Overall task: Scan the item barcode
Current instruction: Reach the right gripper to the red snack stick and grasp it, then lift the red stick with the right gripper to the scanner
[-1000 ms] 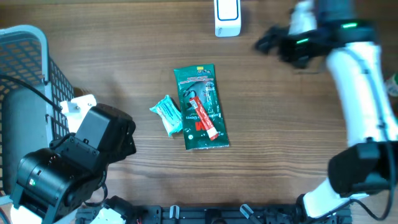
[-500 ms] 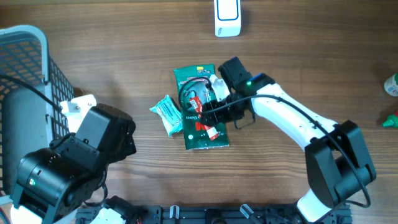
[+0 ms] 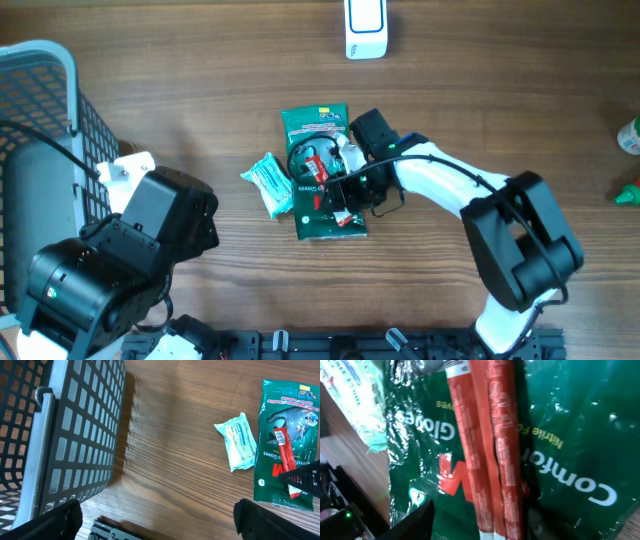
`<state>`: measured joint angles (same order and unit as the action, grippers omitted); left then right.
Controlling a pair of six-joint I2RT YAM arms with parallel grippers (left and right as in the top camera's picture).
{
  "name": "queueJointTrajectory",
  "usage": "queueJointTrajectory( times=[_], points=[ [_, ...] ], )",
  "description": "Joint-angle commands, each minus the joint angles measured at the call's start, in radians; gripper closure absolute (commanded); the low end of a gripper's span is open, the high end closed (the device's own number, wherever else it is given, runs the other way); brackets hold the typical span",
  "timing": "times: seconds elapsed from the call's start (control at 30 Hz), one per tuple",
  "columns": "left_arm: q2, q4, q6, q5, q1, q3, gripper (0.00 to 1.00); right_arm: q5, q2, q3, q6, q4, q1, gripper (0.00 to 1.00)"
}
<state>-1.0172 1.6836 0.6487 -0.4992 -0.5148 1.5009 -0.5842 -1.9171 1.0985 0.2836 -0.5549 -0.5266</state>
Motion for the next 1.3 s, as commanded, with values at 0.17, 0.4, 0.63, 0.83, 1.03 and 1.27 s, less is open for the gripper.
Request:
queueJointTrajectory(
  times=[0.17,0.4,0.63,0.83,1.03,1.27],
  points=[
    [0.003,0.0,0.013,-0.002,0.003,0.001,0.0,0.006,-0.082,-0.01,0.019,-0.008,-0.005,0.72],
    [0.003,0.0,0.013,-0.002,0.003,0.001,0.0,0.09,-0.082,-0.01,0.081,-0.004,-0.004,0.96],
    [0.003,0.0,0.013,-0.002,0.003,0.001,0.0,0.154,0.075,0.036,0.021,-0.074,0.014,0.96],
    [0.003,0.001,0.013,-0.002,0.003,0.001,0.0,0.182,0.406,0.035,-0.048,-0.193,0.014,0.96],
    [0.003,0.0,0.013,-0.002,0.003,0.001,0.0,0.188,0.65,0.035,-0.075,-0.381,0.014,0.95],
    [0.003,0.0,0.013,-0.002,0.003,0.001,0.0,0.188,0.888,0.012,-0.065,-0.484,0.013,0.95]
  ],
)
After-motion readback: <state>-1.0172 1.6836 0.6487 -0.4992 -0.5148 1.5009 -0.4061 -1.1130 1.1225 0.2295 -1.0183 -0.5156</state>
